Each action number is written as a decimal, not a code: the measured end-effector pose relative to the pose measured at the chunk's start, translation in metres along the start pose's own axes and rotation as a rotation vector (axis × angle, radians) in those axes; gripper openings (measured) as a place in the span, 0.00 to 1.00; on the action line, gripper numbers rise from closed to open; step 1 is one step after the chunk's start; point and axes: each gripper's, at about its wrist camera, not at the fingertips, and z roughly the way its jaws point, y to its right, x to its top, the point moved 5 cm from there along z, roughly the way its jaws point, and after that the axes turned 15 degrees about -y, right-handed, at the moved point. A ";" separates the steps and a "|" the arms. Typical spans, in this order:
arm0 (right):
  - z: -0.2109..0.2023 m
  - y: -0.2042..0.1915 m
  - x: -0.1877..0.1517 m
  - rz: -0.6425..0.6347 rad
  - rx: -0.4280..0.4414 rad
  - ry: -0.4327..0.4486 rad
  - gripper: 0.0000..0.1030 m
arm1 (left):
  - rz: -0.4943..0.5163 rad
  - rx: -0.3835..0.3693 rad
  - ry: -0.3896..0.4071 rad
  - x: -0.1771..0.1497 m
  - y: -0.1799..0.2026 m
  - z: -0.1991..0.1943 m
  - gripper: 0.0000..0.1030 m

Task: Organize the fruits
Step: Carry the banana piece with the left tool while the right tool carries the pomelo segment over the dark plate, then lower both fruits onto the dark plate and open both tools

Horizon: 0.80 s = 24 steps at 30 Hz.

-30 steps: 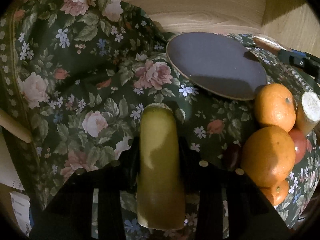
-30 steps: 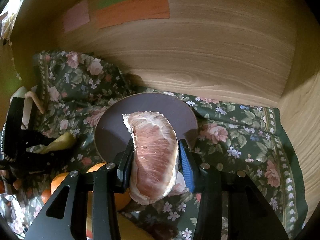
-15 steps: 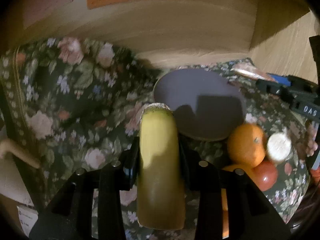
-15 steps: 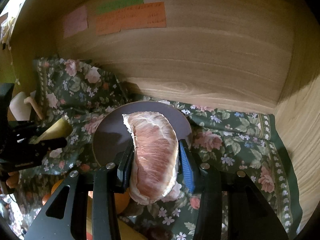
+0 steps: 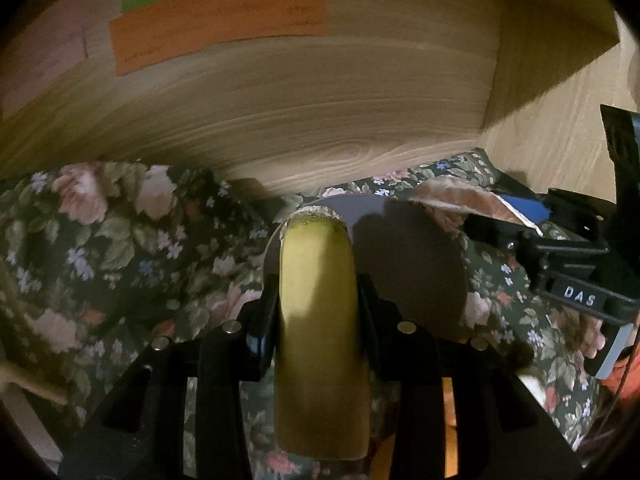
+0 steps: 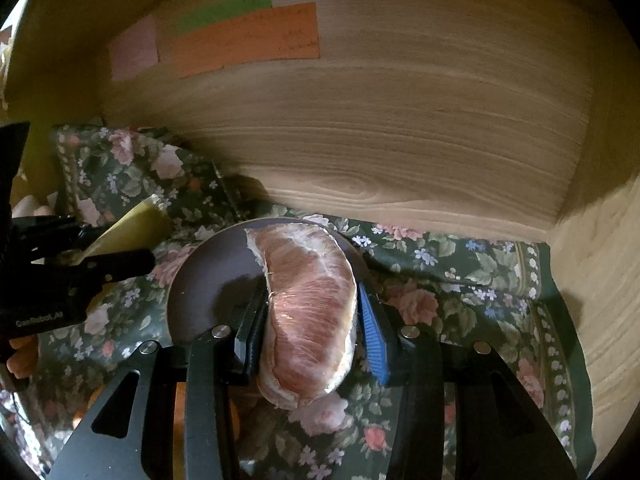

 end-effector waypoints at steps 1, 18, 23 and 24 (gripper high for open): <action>0.004 0.000 0.002 -0.005 -0.006 -0.006 0.37 | 0.002 0.005 -0.004 0.004 -0.001 0.005 0.36; 0.078 0.001 0.015 -0.065 -0.038 -0.201 0.37 | 0.025 -0.012 -0.131 0.028 -0.004 0.081 0.36; 0.086 0.003 0.013 -0.065 -0.030 -0.221 0.38 | 0.013 -0.028 -0.161 0.029 -0.005 0.091 0.36; 0.086 0.003 0.013 -0.069 -0.032 -0.221 0.38 | 0.006 -0.034 -0.167 0.029 -0.006 0.092 0.36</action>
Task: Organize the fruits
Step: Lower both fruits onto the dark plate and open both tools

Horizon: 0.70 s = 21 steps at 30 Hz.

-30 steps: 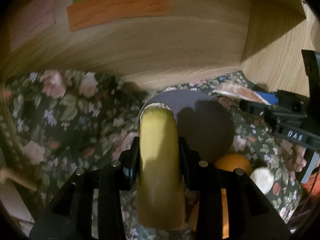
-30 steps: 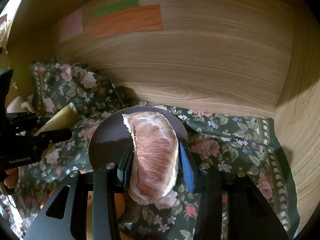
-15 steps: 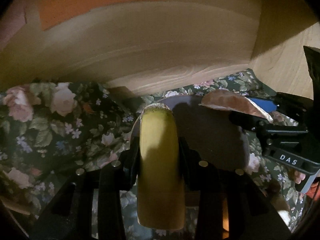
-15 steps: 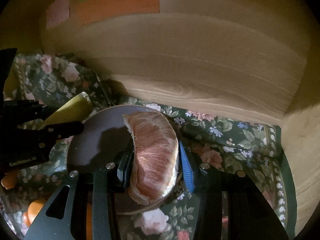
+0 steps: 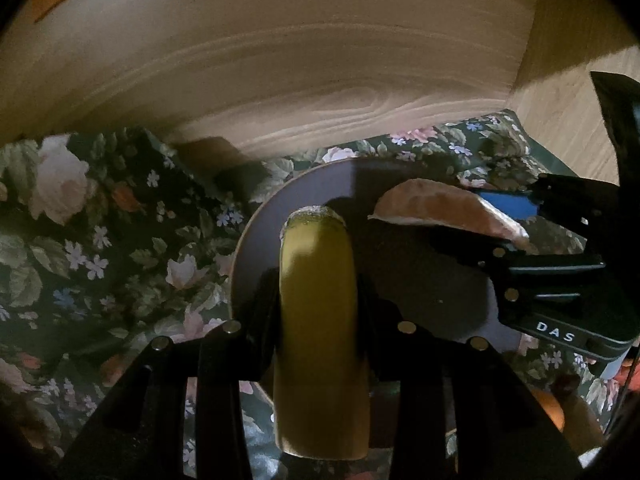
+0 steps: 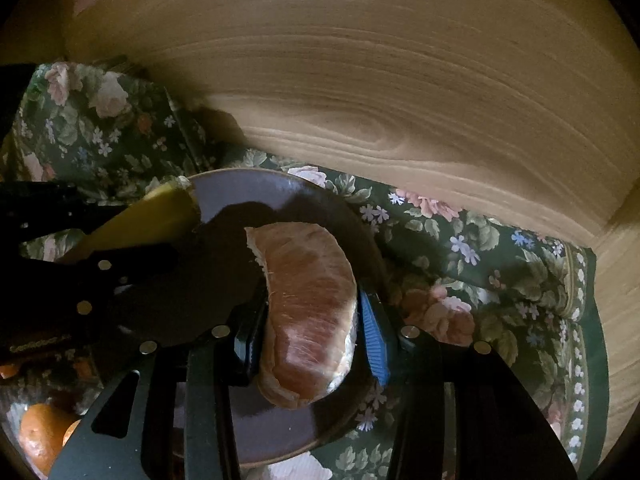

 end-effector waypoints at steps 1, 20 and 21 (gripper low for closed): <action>0.000 -0.001 0.000 -0.006 -0.001 -0.001 0.38 | -0.010 -0.006 -0.007 0.001 -0.001 0.002 0.36; -0.041 0.001 -0.017 0.037 0.009 0.126 0.66 | -0.064 0.000 0.081 -0.010 -0.006 -0.035 0.43; -0.048 0.001 -0.020 0.041 0.011 0.138 0.66 | -0.068 -0.001 0.092 -0.013 -0.006 -0.041 0.44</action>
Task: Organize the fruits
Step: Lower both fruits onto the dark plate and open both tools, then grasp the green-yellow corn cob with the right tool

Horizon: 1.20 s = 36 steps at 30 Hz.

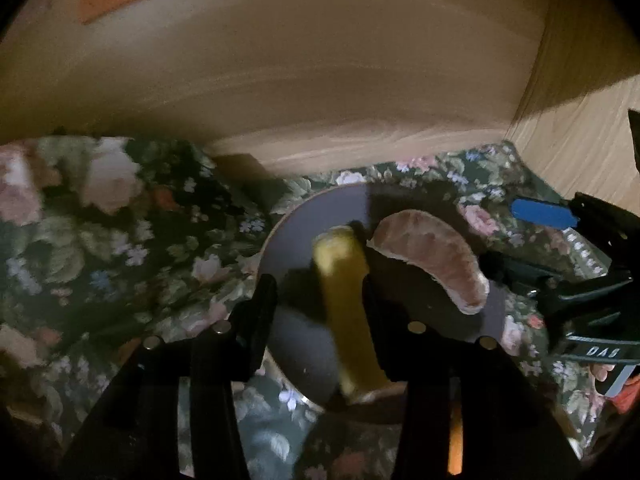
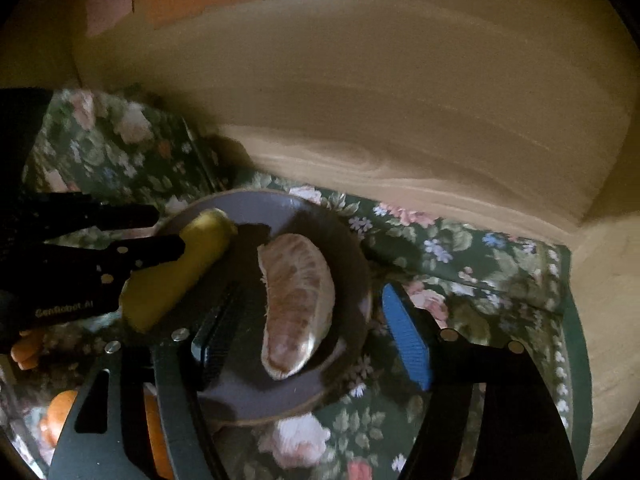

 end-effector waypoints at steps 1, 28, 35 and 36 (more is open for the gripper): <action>-0.010 -0.001 -0.004 0.003 -0.001 0.019 0.66 | -0.004 0.001 0.011 -0.003 -0.001 -0.007 0.45; -0.071 -0.069 -0.114 -0.027 0.041 0.086 0.66 | -0.004 -0.004 0.053 -0.127 0.001 -0.079 0.53; -0.047 -0.075 -0.114 -0.031 0.075 0.028 0.61 | -0.010 -0.029 0.010 -0.138 0.002 -0.066 0.53; -0.046 -0.076 -0.113 -0.031 0.070 0.027 0.58 | -0.010 -0.033 0.005 -0.139 0.003 -0.066 0.53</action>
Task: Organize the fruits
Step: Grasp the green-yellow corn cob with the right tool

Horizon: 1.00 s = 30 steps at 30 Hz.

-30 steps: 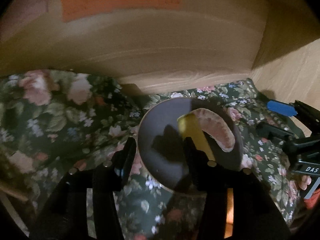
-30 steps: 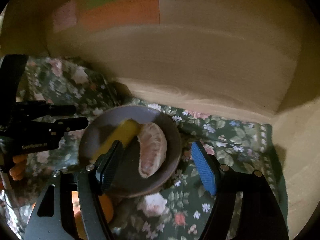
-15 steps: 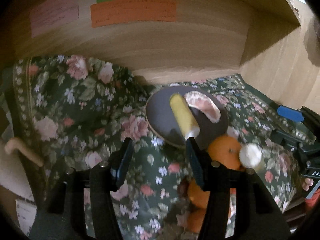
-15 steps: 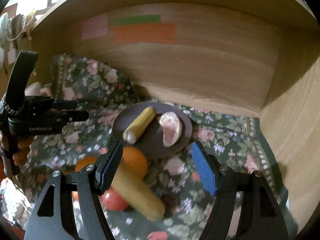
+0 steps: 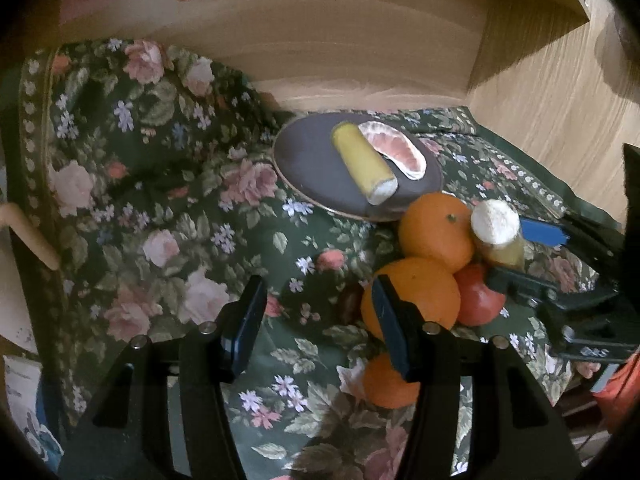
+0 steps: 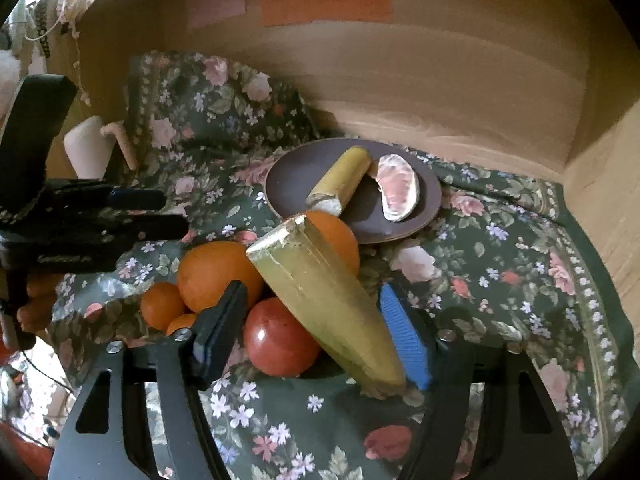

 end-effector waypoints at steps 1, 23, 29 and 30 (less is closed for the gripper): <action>0.002 0.001 0.002 -0.003 -0.003 -0.001 0.56 | 0.002 0.000 -0.001 0.000 0.001 0.000 0.54; -0.036 0.054 -0.016 0.148 0.015 0.101 0.34 | 0.124 -0.045 -0.042 -0.002 0.053 0.010 0.66; -0.009 0.042 -0.023 0.114 0.067 0.011 0.32 | 0.123 -0.040 -0.058 -0.004 0.054 0.020 0.66; -0.003 0.039 -0.024 0.109 0.077 -0.005 0.32 | 0.117 -0.048 -0.058 -0.004 0.053 0.021 0.67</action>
